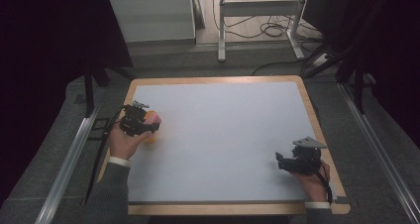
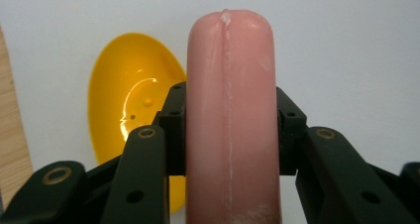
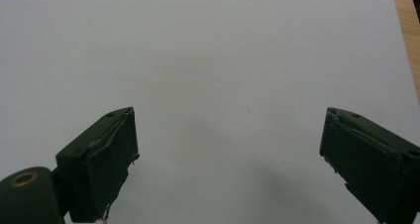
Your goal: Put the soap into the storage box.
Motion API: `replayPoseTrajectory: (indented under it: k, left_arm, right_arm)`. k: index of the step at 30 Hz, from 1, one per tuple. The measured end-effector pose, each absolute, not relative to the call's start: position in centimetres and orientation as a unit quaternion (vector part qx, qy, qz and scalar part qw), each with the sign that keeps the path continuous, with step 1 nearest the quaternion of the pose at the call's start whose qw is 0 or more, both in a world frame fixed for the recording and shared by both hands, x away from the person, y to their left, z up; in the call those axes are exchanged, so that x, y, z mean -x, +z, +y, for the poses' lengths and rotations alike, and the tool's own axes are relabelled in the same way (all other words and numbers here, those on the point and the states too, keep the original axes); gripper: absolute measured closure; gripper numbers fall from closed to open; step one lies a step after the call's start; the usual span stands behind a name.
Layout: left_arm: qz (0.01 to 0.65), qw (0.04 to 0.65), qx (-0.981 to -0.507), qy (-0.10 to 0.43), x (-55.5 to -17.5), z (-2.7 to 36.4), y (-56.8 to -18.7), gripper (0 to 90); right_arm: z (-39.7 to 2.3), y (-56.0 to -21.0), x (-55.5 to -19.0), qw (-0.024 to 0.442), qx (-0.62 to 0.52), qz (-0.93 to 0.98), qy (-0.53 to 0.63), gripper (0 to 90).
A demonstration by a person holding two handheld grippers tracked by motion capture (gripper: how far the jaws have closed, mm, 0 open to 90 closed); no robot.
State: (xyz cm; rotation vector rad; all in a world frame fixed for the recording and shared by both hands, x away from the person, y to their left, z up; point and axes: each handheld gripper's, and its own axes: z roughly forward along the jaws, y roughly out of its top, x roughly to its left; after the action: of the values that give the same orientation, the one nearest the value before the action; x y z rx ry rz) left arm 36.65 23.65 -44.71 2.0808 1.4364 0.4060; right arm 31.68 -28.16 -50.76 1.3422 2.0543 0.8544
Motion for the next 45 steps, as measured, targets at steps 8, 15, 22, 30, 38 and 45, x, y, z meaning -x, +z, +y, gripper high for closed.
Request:
replayPoseTrajectory:
  k: [8, 15, 22, 30, 38, 45]
  left_arm:
    - [0.548, 0.285, -0.771, 0.154, -37.2, 24.5, -44.8, 59.8]
    - [0.556, 0.285, -0.765, 0.156, -37.6, 25.2, -44.9, 59.9]
    - [0.566, 0.280, -0.759, 0.158, -38.2, 25.8, -45.1, 59.9]
    - [0.572, 0.276, -0.757, 0.156, -38.9, 26.2, -45.4, 59.9]
    - [0.582, 0.264, -0.755, 0.148, -39.6, 26.5, -46.8, 59.8]
    - [0.586, 0.255, -0.757, 0.139, -40.0, 26.5, -48.0, 59.8]
  right_arm:
    - [-28.1, -50.8, -31.7, 0.267, -0.498, 0.762, 0.315, 7.5]
    - [-28.1, -50.9, -31.7, 0.267, -0.498, 0.763, 0.314, 7.5]
    - [-28.1, -50.9, -31.7, 0.266, -0.498, 0.763, 0.314, 7.5]
    - [-28.0, -50.9, -31.7, 0.268, -0.497, 0.764, 0.313, 7.5]
    - [-28.0, -51.0, -31.8, 0.267, -0.497, 0.764, 0.312, 7.5]
    - [-27.9, -51.1, -31.8, 0.267, -0.497, 0.766, 0.310, 7.5]
